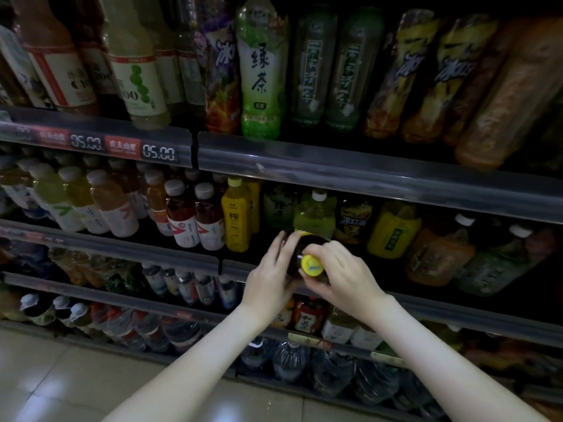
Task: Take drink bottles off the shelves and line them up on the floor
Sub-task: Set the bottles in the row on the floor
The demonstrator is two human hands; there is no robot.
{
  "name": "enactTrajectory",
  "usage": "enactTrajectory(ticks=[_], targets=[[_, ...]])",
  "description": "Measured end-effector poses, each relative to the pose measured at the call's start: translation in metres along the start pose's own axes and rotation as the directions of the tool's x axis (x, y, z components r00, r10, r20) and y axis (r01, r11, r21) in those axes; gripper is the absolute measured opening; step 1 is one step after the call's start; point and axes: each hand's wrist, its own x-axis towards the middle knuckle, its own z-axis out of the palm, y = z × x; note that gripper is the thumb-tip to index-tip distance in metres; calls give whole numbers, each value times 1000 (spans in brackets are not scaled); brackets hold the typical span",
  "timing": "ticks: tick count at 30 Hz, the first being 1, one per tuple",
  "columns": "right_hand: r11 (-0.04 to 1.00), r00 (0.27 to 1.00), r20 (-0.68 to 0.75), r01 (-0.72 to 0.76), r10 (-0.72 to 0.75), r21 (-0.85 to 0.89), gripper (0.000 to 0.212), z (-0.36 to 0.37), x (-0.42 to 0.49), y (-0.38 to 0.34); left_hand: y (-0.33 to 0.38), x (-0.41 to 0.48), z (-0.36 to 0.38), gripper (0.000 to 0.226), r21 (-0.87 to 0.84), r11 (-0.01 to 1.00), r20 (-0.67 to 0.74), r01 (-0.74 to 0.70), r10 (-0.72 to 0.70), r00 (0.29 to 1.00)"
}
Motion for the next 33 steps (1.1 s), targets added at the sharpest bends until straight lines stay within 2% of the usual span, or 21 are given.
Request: enactTrajectory(ticks=[3,7,10,15,17,20,24,26,29,31,33], targets=[[992,996,-41,-86,82,-87,32,-20,-11,13,19,17,15,89,-3,996,12,-89,89,996],[943,943,-10,-332,332,28,38,-34,-28,33,42,36,48,87,-73,993,36,-95,98,995],[911,911,-1,-411,412,40,42,-37,-45,45,54,40,71,87,-79,993,65,-84,89,994],[862,861,-34,-507,507,24,43,-41,-66,63,58,52,99,85,13,990,134,-140,137,982],[783,784,-21,-617,620,78,51,-37,-71,72,60,61,108,83,6,999,170,-53,51,984],[584,615,151,-785,774,206,68,-22,-73,81,60,71,116,87,-51,991,214,125,-111,971],[477,532,193,-837,825,267,74,3,-61,92,48,93,120,89,37,993,243,115,-121,962],[430,504,204,-845,839,317,78,13,-53,99,40,100,117,88,152,987,285,46,-88,954],[352,462,257,-856,849,378,80,21,-43,112,25,93,105,77,221,972,194,-83,39,980],[332,434,288,-879,853,343,81,24,-39,122,11,85,98,73,272,962,85,-32,10,996],[328,408,292,-900,865,287,80,27,-37,127,-5,88,94,90,279,957,-31,81,-75,997]])
